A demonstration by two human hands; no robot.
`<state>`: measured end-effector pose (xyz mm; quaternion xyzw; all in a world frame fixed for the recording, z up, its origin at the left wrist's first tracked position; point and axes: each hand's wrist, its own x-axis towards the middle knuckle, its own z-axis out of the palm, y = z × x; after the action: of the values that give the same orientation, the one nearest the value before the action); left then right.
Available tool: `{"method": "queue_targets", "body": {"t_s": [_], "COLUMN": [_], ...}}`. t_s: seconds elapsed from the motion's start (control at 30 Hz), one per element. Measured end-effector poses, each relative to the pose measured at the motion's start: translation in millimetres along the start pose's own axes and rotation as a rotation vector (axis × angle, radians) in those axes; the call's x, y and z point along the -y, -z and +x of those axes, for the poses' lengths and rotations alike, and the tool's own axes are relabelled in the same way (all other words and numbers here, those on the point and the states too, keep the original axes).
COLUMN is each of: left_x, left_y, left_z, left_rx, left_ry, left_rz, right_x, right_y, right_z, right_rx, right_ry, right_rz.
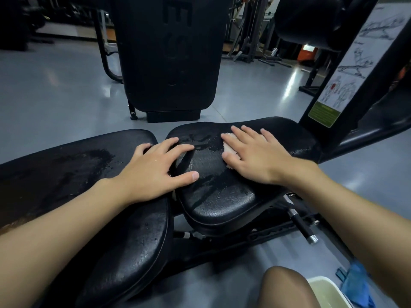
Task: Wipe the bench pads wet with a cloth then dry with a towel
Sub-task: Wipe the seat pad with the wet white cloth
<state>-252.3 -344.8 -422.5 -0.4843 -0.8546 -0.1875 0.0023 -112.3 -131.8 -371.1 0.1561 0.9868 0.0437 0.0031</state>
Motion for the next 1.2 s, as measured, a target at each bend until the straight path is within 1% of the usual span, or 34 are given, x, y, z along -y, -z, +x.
{"method": "queue_targets", "body": {"t_s": [0.23, 0.33, 0.4, 0.53, 0.67, 0.9, 0.97, 1.03, 1.13, 1.2], "left_x": [1.5, 3.4, 5.0, 8.8, 10.7, 9.7, 9.5, 10.2, 14.6, 20.4], "left_y": [-1.4, -2.3, -2.4, -3.5, -4.1, -3.8, -3.9, -2.6, 5.9, 11.8], "left_z": [2.6, 2.8, 3.0, 3.8, 3.4, 2.4, 1.6, 0.4, 1.9, 0.8], "left_rx": [-0.011, -0.007, -0.009, -0.018, -0.016, -0.020, -0.006, 0.007, 0.062, 0.097], "left_ry": [-0.008, -0.006, -0.010, -0.020, -0.035, -0.049, -0.054, -0.060, -0.088, -0.115], "left_rz": [-0.018, -0.028, -0.029, -0.024, -0.038, -0.032, -0.040, -0.058, -0.056, -0.025], "right_x": [4.9, 9.0, 9.4, 13.3, 22.0, 47.0, 54.3, 56.3, 55.3, 56.3], "right_y": [1.9, 5.0, 4.5, 2.4, 2.8, -4.6, -8.6, -11.7, -9.1, -11.4], "right_z": [109.3, 131.6, 131.9, 107.1, 53.4, -61.0, -85.3, -97.3, -100.4, -97.9], "right_rx": [0.102, 0.182, 0.177, 0.101, 0.039, -0.001, 0.014, 0.028, -0.052, -0.062], "right_ry": [-0.052, -0.110, -0.110, -0.062, -0.036, -0.076, -0.090, -0.095, -0.151, -0.167], "right_rz": [0.022, 0.052, 0.050, 0.021, -0.001, -0.015, -0.008, 0.028, 0.191, 0.213]}}
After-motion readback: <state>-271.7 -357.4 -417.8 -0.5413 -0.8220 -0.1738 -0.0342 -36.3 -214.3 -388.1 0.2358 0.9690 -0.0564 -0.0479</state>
